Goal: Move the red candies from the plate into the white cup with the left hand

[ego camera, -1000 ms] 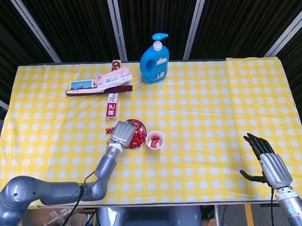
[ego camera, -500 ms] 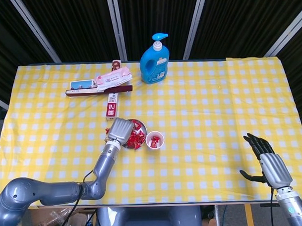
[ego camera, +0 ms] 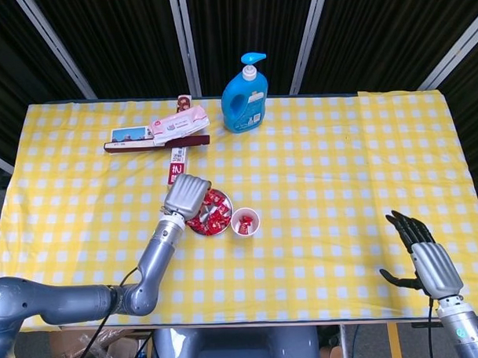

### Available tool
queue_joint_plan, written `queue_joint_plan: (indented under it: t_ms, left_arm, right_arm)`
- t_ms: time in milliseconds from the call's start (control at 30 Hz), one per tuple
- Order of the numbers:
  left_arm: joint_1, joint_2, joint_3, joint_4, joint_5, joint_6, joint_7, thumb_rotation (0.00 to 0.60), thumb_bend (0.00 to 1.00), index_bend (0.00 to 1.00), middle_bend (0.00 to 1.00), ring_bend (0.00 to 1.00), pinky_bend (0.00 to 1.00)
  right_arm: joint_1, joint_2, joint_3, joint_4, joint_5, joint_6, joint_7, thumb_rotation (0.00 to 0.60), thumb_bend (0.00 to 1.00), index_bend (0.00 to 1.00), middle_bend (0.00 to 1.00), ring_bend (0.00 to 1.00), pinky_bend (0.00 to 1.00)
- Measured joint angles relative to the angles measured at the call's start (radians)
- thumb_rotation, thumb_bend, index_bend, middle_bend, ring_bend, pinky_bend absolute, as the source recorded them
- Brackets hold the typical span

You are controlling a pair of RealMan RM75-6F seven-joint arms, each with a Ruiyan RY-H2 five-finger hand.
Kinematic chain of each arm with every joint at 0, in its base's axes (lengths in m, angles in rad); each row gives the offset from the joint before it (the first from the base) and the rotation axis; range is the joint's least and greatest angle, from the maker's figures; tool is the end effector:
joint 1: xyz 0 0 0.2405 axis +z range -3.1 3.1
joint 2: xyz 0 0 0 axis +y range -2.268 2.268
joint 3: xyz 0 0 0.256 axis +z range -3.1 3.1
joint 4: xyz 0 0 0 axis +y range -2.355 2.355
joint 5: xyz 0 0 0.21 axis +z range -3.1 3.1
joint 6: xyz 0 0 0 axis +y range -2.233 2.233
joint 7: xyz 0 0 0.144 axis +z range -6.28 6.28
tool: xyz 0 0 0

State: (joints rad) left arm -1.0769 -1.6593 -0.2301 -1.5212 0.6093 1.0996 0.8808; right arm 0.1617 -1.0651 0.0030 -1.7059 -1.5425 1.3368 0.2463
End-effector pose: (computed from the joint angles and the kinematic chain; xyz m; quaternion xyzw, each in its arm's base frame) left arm -0.0495 0.3726 -0.0376 -0.7698 -0.2917 -0.2985 0.4830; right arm -0.2888 -0.1897 0.1394 0.5965 -0.4960 0.4277 0.4640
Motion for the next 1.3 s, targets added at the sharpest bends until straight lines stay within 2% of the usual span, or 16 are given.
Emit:
queue_joint_plan:
  t_ms: [267,667,767,1000,1300]
  left_arm:
    - [-0.021,0.033,-0.037,-0.098,0.018,0.017,0.007,0.600,0.42,0.54,0.60,0.89,0.93]
    - [-0.077,-0.050,-0.026,-0.115,-0.010,0.006,0.049,0.600,0.41,0.52,0.58,0.89,0.93]
    - [-0.089,-0.073,-0.020,-0.101,-0.019,0.006,0.061,0.600,0.38,0.51,0.56,0.89,0.93]
    - [-0.109,-0.119,-0.016,-0.053,-0.047,0.004,0.072,0.600,0.30,0.39,0.43,0.88,0.93]
    - [-0.100,-0.099,-0.031,-0.068,-0.030,0.020,0.039,0.600,0.30,0.37,0.36,0.88,0.93]
  right_arm:
    - [-0.001,-0.002,0.001,0.001,-0.001,0.005,-0.001,0.600,0.28,0.00,0.00,0.00,0.00]
    - [-0.003,-0.002,0.004,0.003,-0.003,0.012,0.008,0.600,0.28,0.00,0.00,0.00,0.00]
    - [-0.004,-0.003,0.004,0.005,-0.005,0.014,0.009,0.600,0.28,0.00,0.00,0.00,0.00]
    - [-0.004,-0.003,0.004,0.005,-0.007,0.015,0.011,0.600,0.28,0.00,0.00,0.00,0.00]
    - [-0.004,-0.004,0.004,0.006,-0.006,0.016,0.010,0.600,0.28,0.00,0.00,0.00,0.00]
